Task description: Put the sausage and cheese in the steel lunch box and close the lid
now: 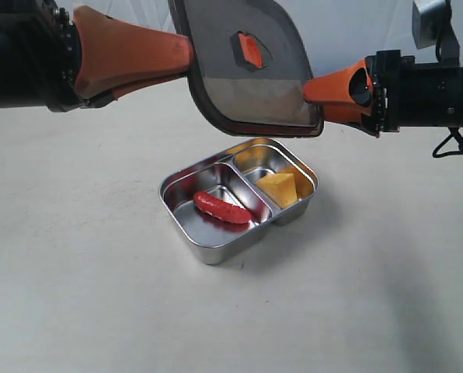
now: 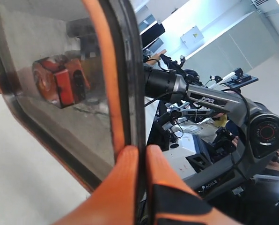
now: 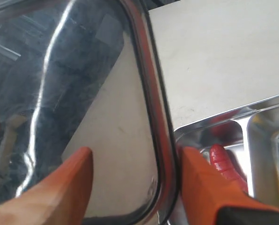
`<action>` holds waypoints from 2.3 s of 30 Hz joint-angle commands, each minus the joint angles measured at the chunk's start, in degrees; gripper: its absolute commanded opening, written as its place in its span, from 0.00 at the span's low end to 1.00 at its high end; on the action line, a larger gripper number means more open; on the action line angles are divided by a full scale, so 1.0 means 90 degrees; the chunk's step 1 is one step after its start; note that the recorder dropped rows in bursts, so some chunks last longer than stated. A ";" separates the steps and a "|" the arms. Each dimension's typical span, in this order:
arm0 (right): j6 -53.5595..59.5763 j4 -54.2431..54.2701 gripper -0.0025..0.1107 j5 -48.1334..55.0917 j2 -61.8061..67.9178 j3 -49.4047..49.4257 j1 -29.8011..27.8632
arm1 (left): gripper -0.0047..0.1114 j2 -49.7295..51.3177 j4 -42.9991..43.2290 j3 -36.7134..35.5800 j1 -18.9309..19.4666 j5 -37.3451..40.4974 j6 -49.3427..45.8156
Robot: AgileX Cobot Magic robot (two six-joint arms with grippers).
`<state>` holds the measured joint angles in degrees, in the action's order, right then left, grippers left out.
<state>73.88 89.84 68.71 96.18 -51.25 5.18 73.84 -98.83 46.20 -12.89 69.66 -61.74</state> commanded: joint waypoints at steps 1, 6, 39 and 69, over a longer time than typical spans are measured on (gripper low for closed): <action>0.0124 0.0163 0.49 0.0139 -0.0004 0.0012 0.0186 | 0.04 -0.0046 -0.0125 0.0013 -0.0047 0.0033 -0.0013; 0.0124 0.0144 0.49 0.0139 -0.0004 0.0012 0.0168 | 0.04 -0.0046 -0.0125 0.0013 -0.0047 0.0033 -0.0013; 0.0124 -0.0617 0.03 0.0139 -0.0914 0.0012 -0.0248 | 0.04 0.0208 -0.0125 -0.0172 -0.0264 -0.1146 -0.0566; 0.2552 -0.0549 0.02 -0.6868 -0.2436 0.1686 0.3781 | 0.04 0.0234 -0.0125 0.0788 -0.0745 -0.0698 -0.0014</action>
<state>94.32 80.52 23.42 77.20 -38.78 34.37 76.12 -98.87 52.81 -19.47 61.86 -61.52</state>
